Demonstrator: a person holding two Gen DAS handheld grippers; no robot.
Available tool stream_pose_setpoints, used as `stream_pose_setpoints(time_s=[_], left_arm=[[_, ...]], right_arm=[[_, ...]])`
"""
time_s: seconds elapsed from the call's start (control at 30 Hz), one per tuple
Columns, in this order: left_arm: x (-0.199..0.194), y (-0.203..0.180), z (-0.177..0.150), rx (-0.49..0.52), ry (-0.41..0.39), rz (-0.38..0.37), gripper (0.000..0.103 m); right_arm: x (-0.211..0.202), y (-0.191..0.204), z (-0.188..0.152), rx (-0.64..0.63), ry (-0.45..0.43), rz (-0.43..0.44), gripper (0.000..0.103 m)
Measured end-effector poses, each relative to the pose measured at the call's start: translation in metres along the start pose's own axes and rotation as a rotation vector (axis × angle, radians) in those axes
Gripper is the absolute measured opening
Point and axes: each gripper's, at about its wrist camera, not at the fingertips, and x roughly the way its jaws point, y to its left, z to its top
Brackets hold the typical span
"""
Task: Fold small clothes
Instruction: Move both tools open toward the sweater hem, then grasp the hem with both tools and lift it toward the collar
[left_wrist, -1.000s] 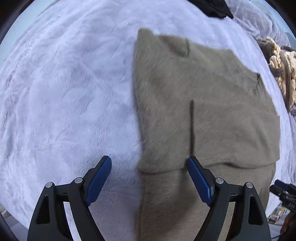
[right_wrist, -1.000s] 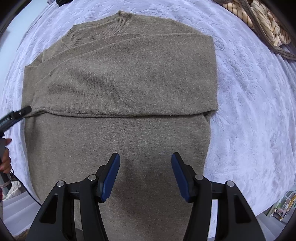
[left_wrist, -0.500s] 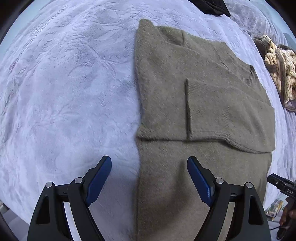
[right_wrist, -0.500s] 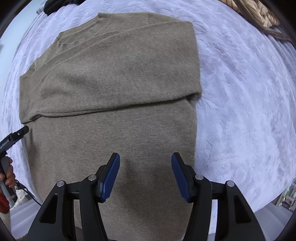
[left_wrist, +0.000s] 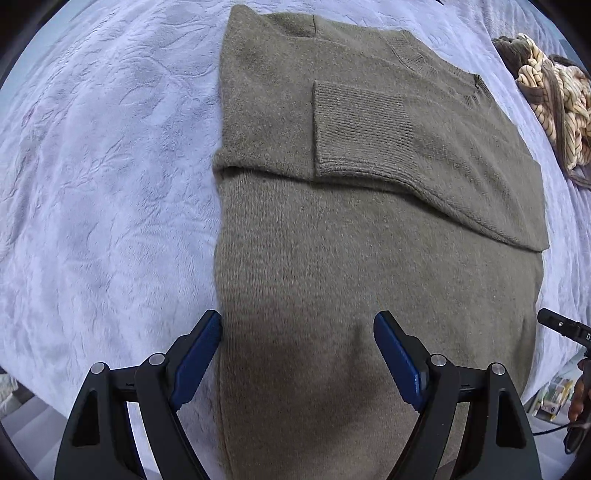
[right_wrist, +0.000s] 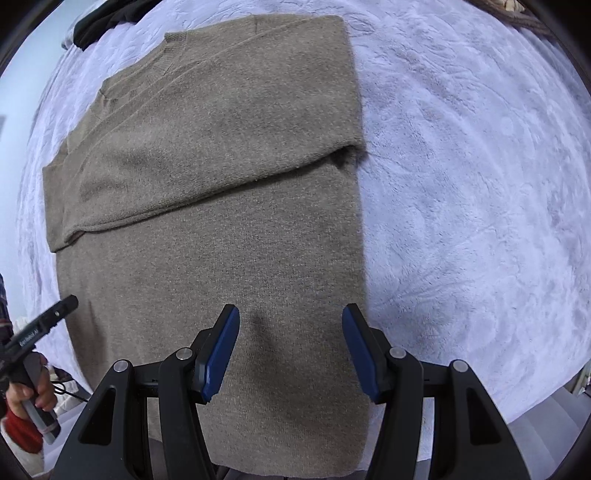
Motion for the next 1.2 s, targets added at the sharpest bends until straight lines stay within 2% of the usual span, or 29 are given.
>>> stream_pose_setpoints(time_s=[0.2, 0.4, 0.57, 0.7, 0.77, 0.9, 1.07, 1.2], left_arm=[[-0.014, -0.004, -0.038, -0.092, -0.011, 0.018, 0.085], [-0.014, -0.019, -0.087, -0.173, 0.016, 0.034, 0.085], [-0.018, -0.024, -0.116, -0.164, 0.028, 0.054, 0.085], [-0.021, 0.007, -0.133, -0.130, 0.025, 0.076, 0.085], [-0.018, 0.028, -0.125, -0.103, 0.025, 0.072, 0.085], [-0.010, 0.065, -0.141, -0.022, 0.076, 0.001, 0.085], [-0.010, 0.071, -0.172, 0.071, 0.073, -0.099, 0.085], [-0.020, 0.069, -0.215, 0.116, 0.089, -0.172, 0.085]], right_arm=[[-0.011, -0.035, 0.003, -0.066, 0.005, 0.141, 0.062], [-0.013, -0.060, -0.006, -0.135, 0.062, 0.170, 0.063], [-0.018, -0.081, -0.037, -0.124, 0.073, 0.212, 0.063], [-0.017, -0.097, -0.053, -0.071, 0.061, 0.241, 0.063], [-0.018, -0.102, -0.070, -0.043, 0.047, 0.249, 0.063], [-0.013, -0.112, -0.101, 0.009, 0.020, 0.295, 0.062], [0.002, -0.106, -0.141, 0.035, 0.037, 0.375, 0.062], [0.011, -0.099, -0.165, 0.050, 0.041, 0.426, 0.063]])
